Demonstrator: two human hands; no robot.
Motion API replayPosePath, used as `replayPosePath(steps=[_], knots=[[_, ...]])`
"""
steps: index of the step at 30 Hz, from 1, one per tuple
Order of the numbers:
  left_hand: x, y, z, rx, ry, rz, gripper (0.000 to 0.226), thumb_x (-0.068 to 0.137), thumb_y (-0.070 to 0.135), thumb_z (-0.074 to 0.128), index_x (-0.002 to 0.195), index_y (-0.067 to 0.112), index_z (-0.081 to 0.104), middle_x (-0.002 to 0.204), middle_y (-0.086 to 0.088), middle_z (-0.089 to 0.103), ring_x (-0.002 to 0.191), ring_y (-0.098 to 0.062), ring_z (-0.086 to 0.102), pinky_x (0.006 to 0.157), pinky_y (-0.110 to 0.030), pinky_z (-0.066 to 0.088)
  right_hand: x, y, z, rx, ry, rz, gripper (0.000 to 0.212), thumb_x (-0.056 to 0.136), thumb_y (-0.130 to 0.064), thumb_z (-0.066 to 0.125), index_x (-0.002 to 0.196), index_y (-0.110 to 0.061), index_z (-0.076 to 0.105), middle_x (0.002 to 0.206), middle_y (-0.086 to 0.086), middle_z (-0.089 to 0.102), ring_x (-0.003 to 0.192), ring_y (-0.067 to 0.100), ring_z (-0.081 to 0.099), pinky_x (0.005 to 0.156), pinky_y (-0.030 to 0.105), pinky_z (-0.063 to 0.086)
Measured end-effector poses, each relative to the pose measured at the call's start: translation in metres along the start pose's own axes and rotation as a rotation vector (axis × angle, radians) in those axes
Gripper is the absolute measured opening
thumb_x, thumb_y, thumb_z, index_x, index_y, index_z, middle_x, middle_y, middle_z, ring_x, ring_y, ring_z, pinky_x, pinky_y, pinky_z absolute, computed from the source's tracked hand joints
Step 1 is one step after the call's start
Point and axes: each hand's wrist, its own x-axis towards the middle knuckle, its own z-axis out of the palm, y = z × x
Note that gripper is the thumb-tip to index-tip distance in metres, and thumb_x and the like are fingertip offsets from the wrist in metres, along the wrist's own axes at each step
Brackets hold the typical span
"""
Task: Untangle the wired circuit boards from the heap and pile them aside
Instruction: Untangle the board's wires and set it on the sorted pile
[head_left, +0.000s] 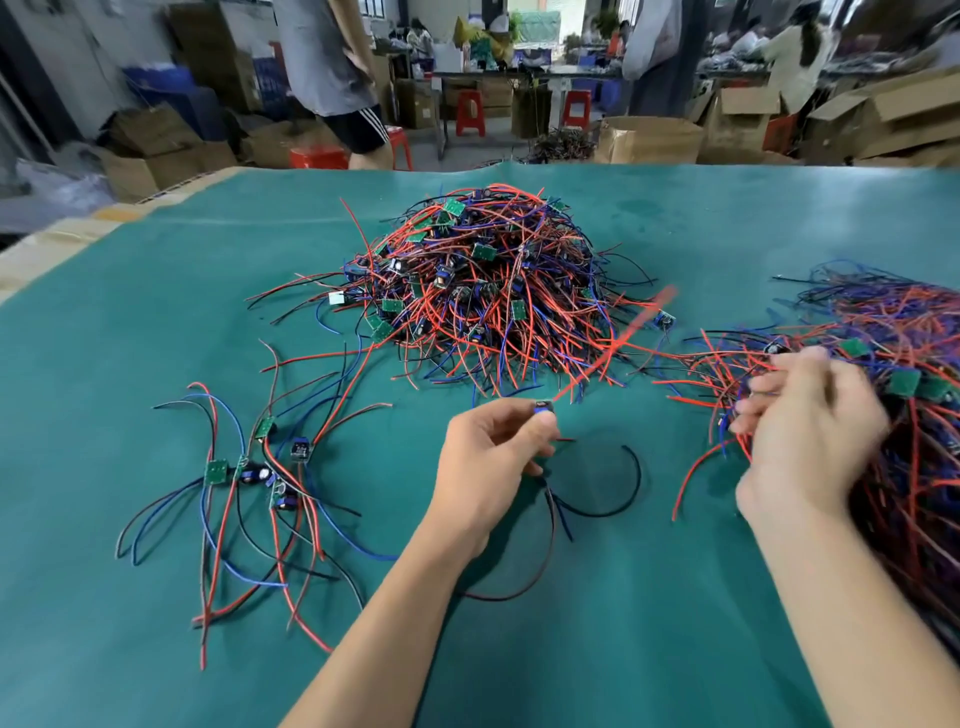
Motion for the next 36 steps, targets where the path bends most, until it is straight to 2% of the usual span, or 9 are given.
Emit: replayPosePath(steps=[6, 12, 15, 20, 22, 25, 28, 31, 36], knots=[[-0.003, -0.003, -0.001, 0.13, -0.127, 0.081, 0.018, 0.094, 0.007, 0.064, 0.107, 0.012, 0.075, 0.089, 0.0, 0.076, 0.073, -0.004, 0.062, 0.066, -0.019, 0.048, -0.076, 0.005, 0.026, -0.494, -0.811, -0.221, 0.023, 0.086, -0.048, 0.07, 0.096, -0.028, 0.071, 0.079, -0.021, 0.073, 0.075, -0.002, 0.066, 0.071, 0.014, 0.049], [0.0, -0.009, 0.002, 0.191, -0.099, 0.007, 0.031, 0.085, 0.011, 0.069, 0.116, 0.016, 0.07, 0.104, 0.004, 0.076, 0.093, -0.014, 0.071, 0.083, -0.033, 0.055, -0.032, -0.01, 0.009, -0.629, -0.601, -0.285, 0.027, 0.095, -0.035, 0.065, 0.083, -0.013, 0.075, 0.073, 0.004, 0.074, 0.073, 0.028, 0.073, 0.069, 0.046, 0.06], [0.001, -0.01, 0.001, 0.188, -0.091, 0.008, 0.019, 0.084, 0.01, 0.066, 0.099, 0.02, 0.072, 0.093, 0.003, 0.077, 0.086, -0.014, 0.071, 0.073, -0.025, 0.053, 0.012, -0.033, -0.012, -0.895, -0.321, -0.439, 0.045, 0.086, -0.055, 0.055, 0.091, -0.017, 0.078, 0.079, 0.01, 0.076, 0.078, 0.037, 0.072, 0.067, 0.036, 0.052], [0.001, -0.011, 0.003, 0.233, -0.078, 0.014, 0.014, 0.083, 0.014, 0.065, 0.093, 0.019, 0.073, 0.089, 0.001, 0.077, 0.084, -0.019, 0.071, 0.073, -0.031, 0.056, 0.055, -0.069, -0.026, -1.006, -0.153, -0.284, 0.061, 0.071, -0.042, 0.052, 0.124, -0.014, 0.067, 0.117, 0.021, 0.071, 0.11, 0.044, 0.064, 0.101, 0.056, 0.05], [0.002, -0.011, 0.003, 0.26, -0.073, 0.027, 0.015, 0.083, 0.015, 0.064, 0.094, 0.018, 0.074, 0.088, 0.002, 0.076, 0.083, -0.018, 0.071, 0.077, -0.037, 0.058, 0.034, -0.075, -0.005, -0.992, -0.245, -0.403, 0.051, 0.072, -0.035, 0.052, 0.116, -0.017, 0.072, 0.106, 0.01, 0.076, 0.1, 0.036, 0.069, 0.096, 0.047, 0.054], [0.003, -0.011, 0.002, 0.248, -0.036, 0.019, 0.017, 0.079, 0.018, 0.062, 0.091, 0.018, 0.074, 0.083, 0.001, 0.075, 0.077, -0.016, 0.069, 0.074, -0.037, 0.058, -0.013, -0.062, 0.047, -0.975, -0.709, -0.432, 0.026, 0.079, -0.023, 0.062, 0.098, -0.025, 0.079, 0.091, -0.004, 0.079, 0.091, 0.027, 0.072, 0.083, 0.036, 0.056], [0.001, -0.011, 0.002, 0.237, -0.031, 0.024, 0.016, 0.078, 0.016, 0.061, 0.088, 0.019, 0.073, 0.079, 0.0, 0.075, 0.07, -0.015, 0.068, 0.066, -0.033, 0.056, -0.03, -0.034, 0.102, -1.005, -0.992, -0.406, 0.033, 0.09, -0.018, 0.062, 0.121, -0.026, 0.069, 0.103, -0.002, 0.077, 0.11, 0.03, 0.066, 0.095, 0.043, 0.054], [0.002, -0.01, 0.003, 0.258, -0.021, 0.02, 0.019, 0.074, 0.021, 0.058, 0.086, 0.019, 0.072, 0.079, -0.002, 0.075, 0.071, -0.02, 0.069, 0.068, -0.036, 0.058, -0.024, -0.016, 0.146, -1.09, -1.012, -0.402, 0.042, 0.097, -0.028, 0.06, 0.138, -0.028, 0.053, 0.127, 0.011, 0.066, 0.122, 0.038, 0.059, 0.097, 0.046, 0.051], [0.003, -0.009, 0.003, 0.283, -0.017, 0.027, 0.021, 0.072, 0.022, 0.056, 0.086, 0.017, 0.072, 0.079, -0.004, 0.074, 0.073, -0.025, 0.069, 0.072, -0.044, 0.058, -0.014, 0.008, 0.177, -1.222, -0.853, -0.425, 0.032, 0.098, -0.038, 0.062, 0.125, -0.021, 0.057, 0.13, 0.016, 0.058, 0.115, 0.042, 0.06, 0.077, 0.04, 0.041]])
